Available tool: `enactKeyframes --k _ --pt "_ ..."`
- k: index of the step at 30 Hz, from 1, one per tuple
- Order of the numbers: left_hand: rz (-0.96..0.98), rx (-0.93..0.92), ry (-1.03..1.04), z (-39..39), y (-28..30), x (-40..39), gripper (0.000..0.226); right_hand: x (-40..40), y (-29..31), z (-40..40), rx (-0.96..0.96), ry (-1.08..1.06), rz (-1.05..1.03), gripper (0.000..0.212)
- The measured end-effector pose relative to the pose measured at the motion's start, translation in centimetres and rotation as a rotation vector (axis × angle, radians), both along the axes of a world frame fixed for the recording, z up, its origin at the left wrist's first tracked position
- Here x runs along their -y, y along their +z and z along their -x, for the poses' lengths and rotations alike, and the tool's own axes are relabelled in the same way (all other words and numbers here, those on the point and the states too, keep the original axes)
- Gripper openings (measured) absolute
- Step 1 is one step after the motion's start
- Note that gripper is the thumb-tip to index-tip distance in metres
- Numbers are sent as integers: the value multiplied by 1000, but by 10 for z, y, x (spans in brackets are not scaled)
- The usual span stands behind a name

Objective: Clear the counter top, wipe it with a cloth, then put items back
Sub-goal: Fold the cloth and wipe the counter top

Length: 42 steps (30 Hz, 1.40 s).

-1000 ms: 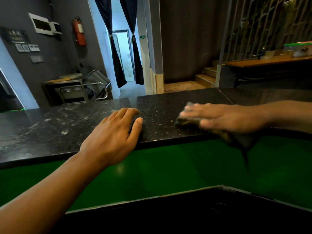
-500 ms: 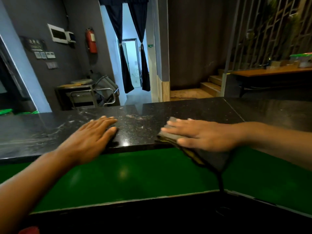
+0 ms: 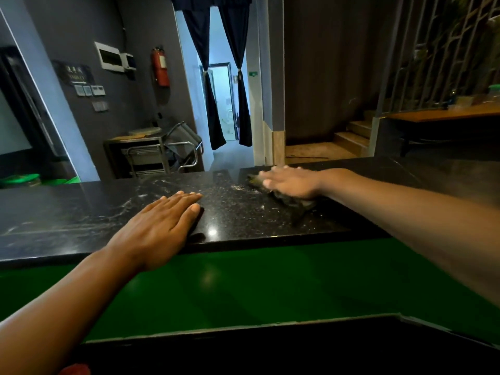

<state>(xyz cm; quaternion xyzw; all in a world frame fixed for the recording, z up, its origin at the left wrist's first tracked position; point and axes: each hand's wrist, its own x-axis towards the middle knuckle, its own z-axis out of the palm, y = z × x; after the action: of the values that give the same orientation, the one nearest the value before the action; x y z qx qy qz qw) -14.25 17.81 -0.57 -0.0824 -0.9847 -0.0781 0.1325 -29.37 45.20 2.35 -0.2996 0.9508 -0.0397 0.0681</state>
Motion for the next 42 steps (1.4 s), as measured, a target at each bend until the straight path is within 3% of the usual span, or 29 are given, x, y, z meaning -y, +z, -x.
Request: enactKeyframes --k 3,5,8,11,12,13,15,19,21,24,27,29,31,37,42 --pt "-11 -13 -1 -2 -2 0 88 -16 -9 -59 15 330 19 58" --pt "-30 -14 -7 -1 -2 -1 90 -57 -13 -77 18 379 99 57" --pt "-34 -18 -13 -2 -2 -5 86 -102 -10 -71 69 101 166 63" --pt "-18 -42 -13 -4 -1 -8 72 -105 -6 -31 42 -186 89 101" --pt "-9 -41 -11 -5 -1 -9 66 -90 -3 -26 13 -271 48 98" --pt "-3 -36 -11 -5 0 -9 62 -69 0 -29 -14 -310 14 81" --pt "0 -22 -13 -7 1 -10 59 -21 0 -53 -31 -239 39 58" --pt "-23 -16 -27 -9 2 -7 57 41 -9 -126 -35 108 31 56" --pt "-11 -17 -30 -8 1 -5 58 22 -12 -143 -16 134 34 58" --pt "-16 -23 -29 -8 0 -5 59 -50 -10 -144 12 -55 77 71" --pt "-38 -57 -34 -7 -1 -8 59 -124 -4 -137 -17 -455 61 110" --pt "-34 -69 -40 -7 -1 -10 60 -136 -4 -131 -65 -652 20 82" --pt "-22 -72 -47 -6 -1 -10 61 -104 -4 -128 -124 -659 23 58" --pt "-29 -33 -84 -4 -1 -4 59 52 -17 -164 -104 -222 24 57" --pt "-27 -21 -88 -6 -1 2 59 12 -9 -175 11 -236 51 58"
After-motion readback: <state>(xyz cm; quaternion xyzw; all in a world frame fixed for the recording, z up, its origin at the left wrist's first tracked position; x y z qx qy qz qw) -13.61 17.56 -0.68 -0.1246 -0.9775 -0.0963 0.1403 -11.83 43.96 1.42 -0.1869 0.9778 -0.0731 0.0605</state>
